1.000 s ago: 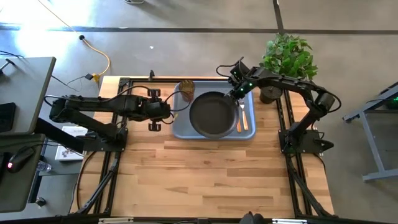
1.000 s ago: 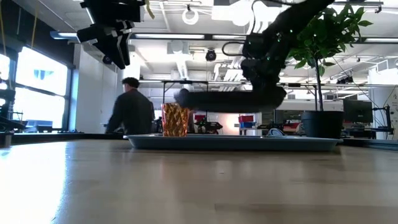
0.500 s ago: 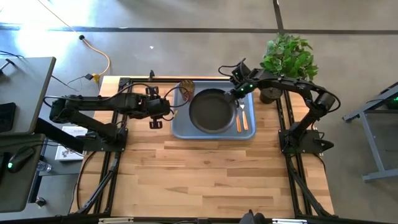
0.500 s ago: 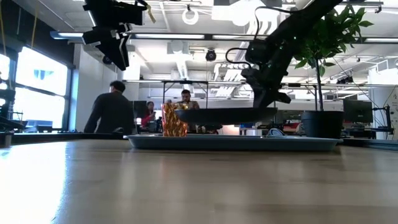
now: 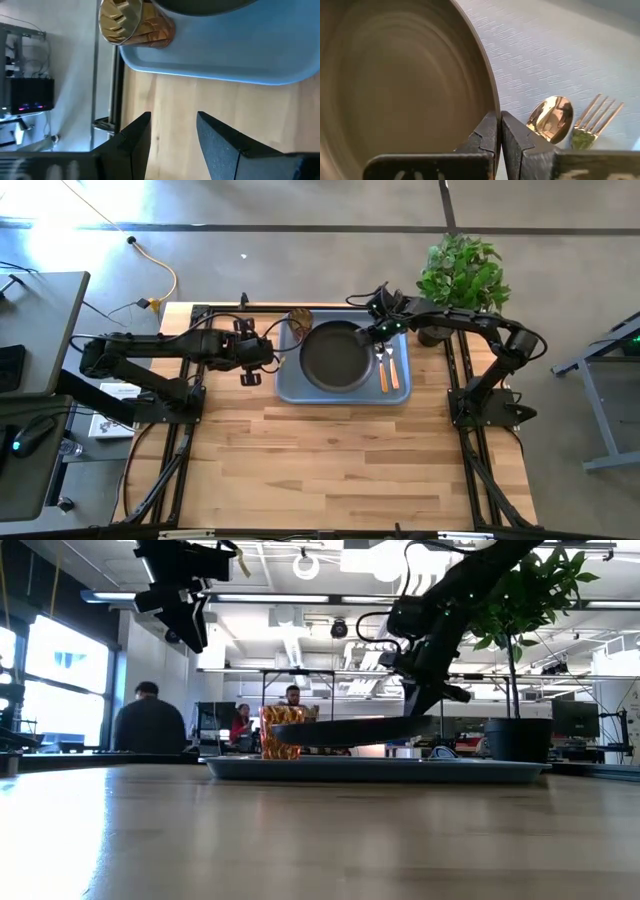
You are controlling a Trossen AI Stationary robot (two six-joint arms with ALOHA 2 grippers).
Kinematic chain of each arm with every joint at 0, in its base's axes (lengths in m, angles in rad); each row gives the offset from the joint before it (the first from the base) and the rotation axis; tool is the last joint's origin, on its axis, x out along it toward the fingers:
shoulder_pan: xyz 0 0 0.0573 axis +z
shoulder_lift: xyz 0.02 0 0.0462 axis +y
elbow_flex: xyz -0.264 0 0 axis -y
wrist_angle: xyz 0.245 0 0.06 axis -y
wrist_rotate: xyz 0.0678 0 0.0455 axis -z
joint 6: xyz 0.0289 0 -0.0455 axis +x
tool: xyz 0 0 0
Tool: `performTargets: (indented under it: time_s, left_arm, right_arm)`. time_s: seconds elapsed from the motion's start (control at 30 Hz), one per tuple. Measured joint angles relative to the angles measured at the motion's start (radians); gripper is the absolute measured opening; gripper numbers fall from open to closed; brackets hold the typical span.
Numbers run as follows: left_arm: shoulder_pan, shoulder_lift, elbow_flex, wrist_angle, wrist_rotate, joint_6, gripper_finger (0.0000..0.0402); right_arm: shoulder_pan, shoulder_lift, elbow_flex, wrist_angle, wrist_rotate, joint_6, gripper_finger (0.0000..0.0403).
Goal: Pick and place plate/cup/fork/spoon on tray
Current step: Put the black plate on the gray serving tray
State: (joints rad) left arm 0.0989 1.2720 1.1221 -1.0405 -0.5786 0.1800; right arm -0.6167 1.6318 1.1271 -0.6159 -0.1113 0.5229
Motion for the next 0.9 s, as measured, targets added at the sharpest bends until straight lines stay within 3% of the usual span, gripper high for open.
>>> performTargets:
  time_s: [0.37, 0.9]
  left_arm:
    - [0.103, 0.0, 0.0, 0.003, -0.048, 0.018, 0.0147]
    - [0.252, 0.0, 0.0, 0.019, -0.045, 0.119, 0.0147]
  right_arm:
    - [0.06, 0.004, 0.0, -0.016, 0.092, 0.151, 0.0]
    - [0.076, 0.101, 0.001, -0.014, 0.114, 0.244, 0.0]
